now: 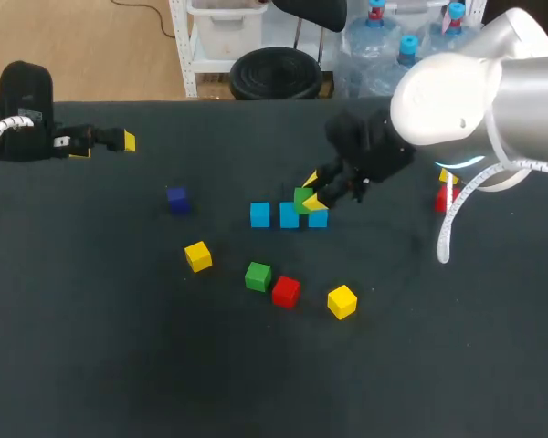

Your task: Place the blue cubes, place green cubes on the blue cubes, place the yellow cubes on the green cubes, then place the red cubes on the yellow cubes, and place purple cube on the red cubes.

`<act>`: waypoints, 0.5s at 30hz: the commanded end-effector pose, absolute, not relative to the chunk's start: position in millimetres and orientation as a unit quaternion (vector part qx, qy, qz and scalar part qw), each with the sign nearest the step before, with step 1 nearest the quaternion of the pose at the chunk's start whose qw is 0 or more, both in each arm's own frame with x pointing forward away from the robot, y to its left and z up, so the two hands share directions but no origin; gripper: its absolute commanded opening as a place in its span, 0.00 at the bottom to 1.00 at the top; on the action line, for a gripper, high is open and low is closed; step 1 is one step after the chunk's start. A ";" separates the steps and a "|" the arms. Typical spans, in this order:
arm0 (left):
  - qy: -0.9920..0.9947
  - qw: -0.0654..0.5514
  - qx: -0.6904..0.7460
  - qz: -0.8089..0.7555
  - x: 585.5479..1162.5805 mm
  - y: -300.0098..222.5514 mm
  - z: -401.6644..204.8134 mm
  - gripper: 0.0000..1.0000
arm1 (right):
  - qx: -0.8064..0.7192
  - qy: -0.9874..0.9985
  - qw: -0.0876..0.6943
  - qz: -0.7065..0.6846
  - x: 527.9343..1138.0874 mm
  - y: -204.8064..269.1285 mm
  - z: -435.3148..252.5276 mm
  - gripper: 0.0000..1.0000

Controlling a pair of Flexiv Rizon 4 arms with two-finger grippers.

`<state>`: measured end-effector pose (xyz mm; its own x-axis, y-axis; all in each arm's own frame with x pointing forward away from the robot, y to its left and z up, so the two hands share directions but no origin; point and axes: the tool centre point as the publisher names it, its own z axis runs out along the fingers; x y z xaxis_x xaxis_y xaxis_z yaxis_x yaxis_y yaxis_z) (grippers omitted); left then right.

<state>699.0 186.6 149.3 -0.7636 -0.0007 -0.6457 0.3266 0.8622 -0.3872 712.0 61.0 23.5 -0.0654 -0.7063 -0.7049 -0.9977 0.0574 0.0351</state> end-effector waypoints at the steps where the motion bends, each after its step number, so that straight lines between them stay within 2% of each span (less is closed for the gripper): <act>1: 0.908 0.330 0.089 -0.244 699.2 185.5 150.3 1.00 | -0.631 0.675 0.266 0.276 712.5 61.9 23.0 0.00; 15: 0.908 0.330 0.089 -0.244 699.2 185.5 150.3 1.00 | -0.632 0.674 0.263 0.276 711.2 62.4 21.2 0.00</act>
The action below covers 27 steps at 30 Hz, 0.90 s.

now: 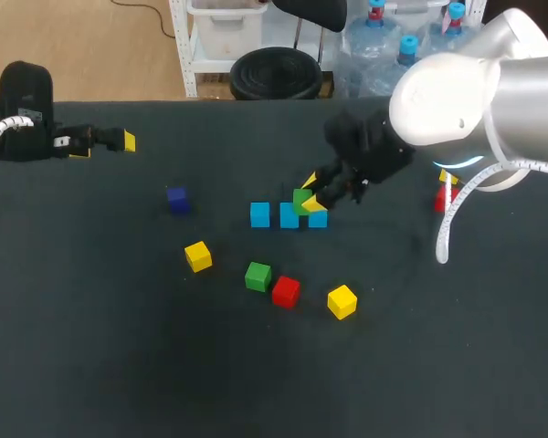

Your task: Place the blue cubes, place green cubes on the blue cubes, place the yellow cubes on the green cubes, then place the red cubes on the yellow cubes, and place purple cube on the red cubes.

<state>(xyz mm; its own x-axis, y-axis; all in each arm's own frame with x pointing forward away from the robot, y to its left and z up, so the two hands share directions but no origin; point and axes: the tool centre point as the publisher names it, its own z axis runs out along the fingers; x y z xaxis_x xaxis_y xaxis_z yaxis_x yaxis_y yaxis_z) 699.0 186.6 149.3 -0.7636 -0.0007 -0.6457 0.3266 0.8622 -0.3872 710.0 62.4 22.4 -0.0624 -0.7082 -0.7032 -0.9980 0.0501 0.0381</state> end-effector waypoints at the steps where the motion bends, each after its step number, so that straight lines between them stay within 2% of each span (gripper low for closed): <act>1: 0.908 0.330 0.089 -0.244 699.2 185.5 150.3 1.00 | -0.632 0.674 0.263 0.276 711.6 62.0 21.0 0.00; 4: 0.908 0.330 0.089 -0.244 699.2 185.5 150.3 1.00 | -0.632 0.674 0.263 0.276 712.2 61.7 20.8 0.00; 11: 0.908 0.330 0.089 -0.244 699.2 185.5 150.3 1.00 | -0.633 0.674 0.262 0.277 713.2 61.0 20.5 0.14; 15: 0.908 0.330 0.089 -0.244 699.2 185.5 150.3 1.00 | -0.633 0.674 0.260 0.278 713.3 60.8 20.3 0.28; 22: 0.908 0.330 0.089 -0.244 699.2 185.5 150.3 1.00 | -0.633 0.674 0.260 0.279 714.5 59.8 20.6 0.38; 24: 0.908 0.330 0.089 -0.244 699.2 185.5 150.3 1.00 | -0.633 0.674 0.260 0.278 714.6 59.6 20.6 0.47; 25: 0.908 0.330 0.089 -0.244 699.2 185.5 150.3 1.00 | -0.633 0.674 0.260 0.278 714.6 59.5 20.6 0.55; 26: 0.908 0.330 0.089 -0.244 699.2 185.5 150.3 1.00 | -0.633 0.674 0.259 0.277 714.7 59.3 20.6 0.81; 27: 0.908 0.330 0.089 -0.244 699.2 185.5 150.3 1.00 | -0.633 0.674 0.259 0.277 714.7 59.2 20.5 0.88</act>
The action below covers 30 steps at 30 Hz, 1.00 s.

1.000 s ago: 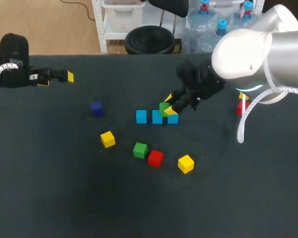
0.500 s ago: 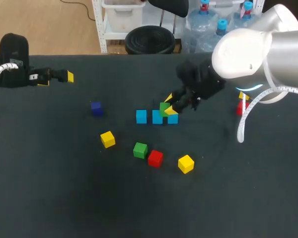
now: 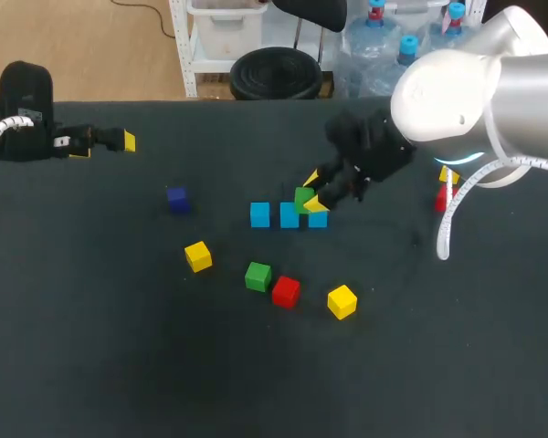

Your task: Place the blue cubes, place green cubes on the blue cubes, place the yellow cubes on the green cubes, then place the red cubes on the yellow cubes, and place purple cube on the red cubes.

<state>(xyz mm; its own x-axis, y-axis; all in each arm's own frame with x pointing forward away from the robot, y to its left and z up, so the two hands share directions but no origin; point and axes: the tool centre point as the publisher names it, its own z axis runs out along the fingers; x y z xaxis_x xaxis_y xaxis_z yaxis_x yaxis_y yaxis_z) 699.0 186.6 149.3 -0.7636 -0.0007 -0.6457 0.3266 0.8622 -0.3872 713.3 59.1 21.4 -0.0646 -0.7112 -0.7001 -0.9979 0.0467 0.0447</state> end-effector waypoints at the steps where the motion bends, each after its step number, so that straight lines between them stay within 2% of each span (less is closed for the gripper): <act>1: 0.908 0.330 0.089 -0.244 699.2 185.5 150.3 1.00 | -0.633 0.674 0.259 0.278 714.7 59.2 20.5 0.87; 2: 0.908 0.330 0.089 -0.244 699.2 185.5 150.3 1.00 | -0.633 0.674 0.259 0.278 714.8 59.1 20.4 0.87; 5: 0.908 0.330 0.089 -0.244 699.2 185.5 150.3 1.00 | -0.633 0.674 0.258 0.279 714.8 59.1 19.9 1.00; 16: 0.908 0.330 0.089 -0.244 699.2 185.5 150.3 1.00 | -0.634 0.675 0.260 0.274 715.8 57.6 27.4 1.00; 30: 0.908 0.330 0.089 -0.244 699.2 185.5 150.3 1.00 | -0.597 0.687 0.318 0.265 704.2 24.8 79.8 1.00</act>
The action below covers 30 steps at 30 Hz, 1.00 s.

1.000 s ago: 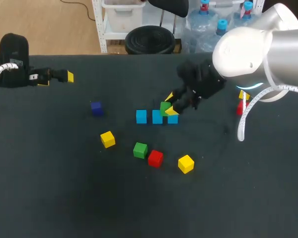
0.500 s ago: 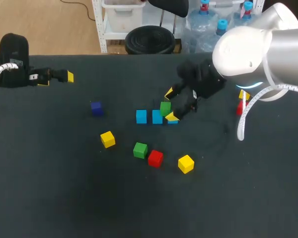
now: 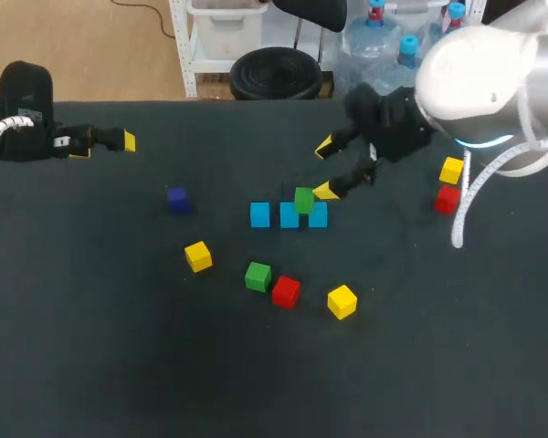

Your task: Place the blue cubes, place green cubes on the blue cubes, place the yellow cubes on the green cubes, then place the red cubes on the yellow cubes, and place purple cube on the red cubes.

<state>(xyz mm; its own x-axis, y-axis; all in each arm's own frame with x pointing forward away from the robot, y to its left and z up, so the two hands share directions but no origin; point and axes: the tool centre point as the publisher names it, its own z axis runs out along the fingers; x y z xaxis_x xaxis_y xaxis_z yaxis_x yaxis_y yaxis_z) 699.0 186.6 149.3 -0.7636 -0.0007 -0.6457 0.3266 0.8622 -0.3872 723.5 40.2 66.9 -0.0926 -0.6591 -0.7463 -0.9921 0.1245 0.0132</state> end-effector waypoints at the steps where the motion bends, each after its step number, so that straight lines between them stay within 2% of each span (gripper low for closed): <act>1: 0.908 0.330 0.089 -0.244 699.2 185.5 150.3 1.00 | -0.598 0.686 0.320 0.265 701.9 22.4 82.1 1.00; 13: 0.908 0.330 0.089 -0.244 699.2 185.5 150.3 1.00 | -0.638 0.648 0.304 0.285 678.6 -27.0 99.0 1.00; 21: 0.908 0.330 0.089 -0.244 699.2 185.5 150.3 1.00 | -0.610 0.629 0.290 0.385 665.9 -72.8 101.6 1.00; 30: 0.908 0.330 0.089 -0.244 699.2 185.5 150.3 1.00 | -0.603 0.606 0.287 0.432 660.6 -113.7 103.9 1.00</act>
